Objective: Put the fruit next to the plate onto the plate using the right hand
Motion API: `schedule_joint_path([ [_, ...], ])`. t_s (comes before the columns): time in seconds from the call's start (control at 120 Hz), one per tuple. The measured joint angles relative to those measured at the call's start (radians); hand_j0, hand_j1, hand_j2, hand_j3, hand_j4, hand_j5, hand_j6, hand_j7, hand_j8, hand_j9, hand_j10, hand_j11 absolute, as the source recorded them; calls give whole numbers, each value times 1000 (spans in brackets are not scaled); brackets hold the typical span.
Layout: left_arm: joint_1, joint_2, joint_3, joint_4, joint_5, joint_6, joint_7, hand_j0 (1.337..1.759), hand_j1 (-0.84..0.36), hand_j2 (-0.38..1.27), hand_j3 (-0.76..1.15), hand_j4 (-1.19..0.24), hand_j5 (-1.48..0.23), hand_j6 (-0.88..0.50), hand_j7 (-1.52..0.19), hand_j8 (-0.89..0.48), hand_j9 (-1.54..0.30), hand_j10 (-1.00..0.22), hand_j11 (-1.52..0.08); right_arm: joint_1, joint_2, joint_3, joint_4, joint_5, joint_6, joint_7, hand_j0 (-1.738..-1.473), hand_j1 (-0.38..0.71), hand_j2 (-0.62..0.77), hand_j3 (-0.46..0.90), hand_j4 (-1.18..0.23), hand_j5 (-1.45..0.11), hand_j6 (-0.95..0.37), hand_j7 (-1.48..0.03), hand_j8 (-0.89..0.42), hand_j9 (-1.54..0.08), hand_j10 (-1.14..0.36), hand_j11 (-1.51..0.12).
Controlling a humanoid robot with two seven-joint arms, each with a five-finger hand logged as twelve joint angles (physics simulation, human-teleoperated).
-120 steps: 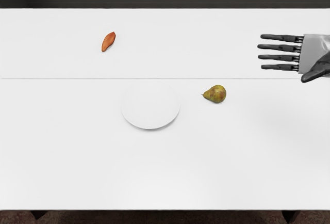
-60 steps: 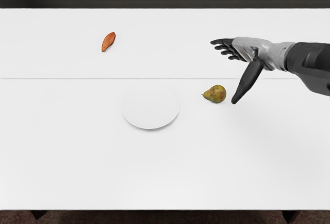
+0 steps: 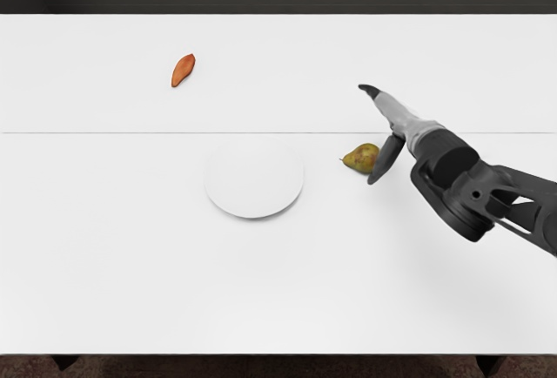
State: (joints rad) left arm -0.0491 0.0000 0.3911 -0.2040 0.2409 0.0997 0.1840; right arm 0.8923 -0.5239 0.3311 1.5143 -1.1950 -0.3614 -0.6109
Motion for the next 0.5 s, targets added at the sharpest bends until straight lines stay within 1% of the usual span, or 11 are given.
schedule_joint_path([
  [0.083, 0, 0, 0, 0, 0, 0, 0, 1658, 349, 0, 0, 0, 0, 0, 0, 0, 0, 0, 0, 5, 32, -10, -62, -24, -25, 0, -1658, -304, -6, 0, -41, -51, -42, -51, -42, -51, -41, -51],
  [0.208, 0, 0, 0, 0, 0, 0, 0, 1658, 349, 0, 0, 0, 0, 0, 0, 0, 0, 0, 0, 9, 130, -15, -194, -51, -68, 0, -1658, -303, -6, 0, -41, -52, -43, -51, -42, -51, -41, -51],
  [0.258, 0, 0, 0, 0, 0, 0, 0, 1658, 349, 0, 0, 0, 0, 0, 0, 0, 0, 0, 0, 8, 161, -17, -235, -55, -76, 0, -1658, -303, -6, 0, -41, -52, -43, -51, -42, -52, -41, -52],
  [0.4, 0, 0, 0, 0, 0, 0, 0, 1658, 349, 0, 0, 0, 0, 0, 0, 0, 0, 0, 0, 0, 214, -24, -293, -61, -92, 0, -1658, -302, -6, 0, -42, -53, -43, -52, -42, -53, -42, -53],
  [0.5, 0, 0, 0, 0, 0, 0, 0, 1658, 349, 0, 0, 0, 0, 0, 0, 0, 0, 0, 0, 1, 243, -51, -313, -62, -124, 0, -1658, -286, -9, 0, -55, -70, -57, -70, -56, -70, -55, -70],
])
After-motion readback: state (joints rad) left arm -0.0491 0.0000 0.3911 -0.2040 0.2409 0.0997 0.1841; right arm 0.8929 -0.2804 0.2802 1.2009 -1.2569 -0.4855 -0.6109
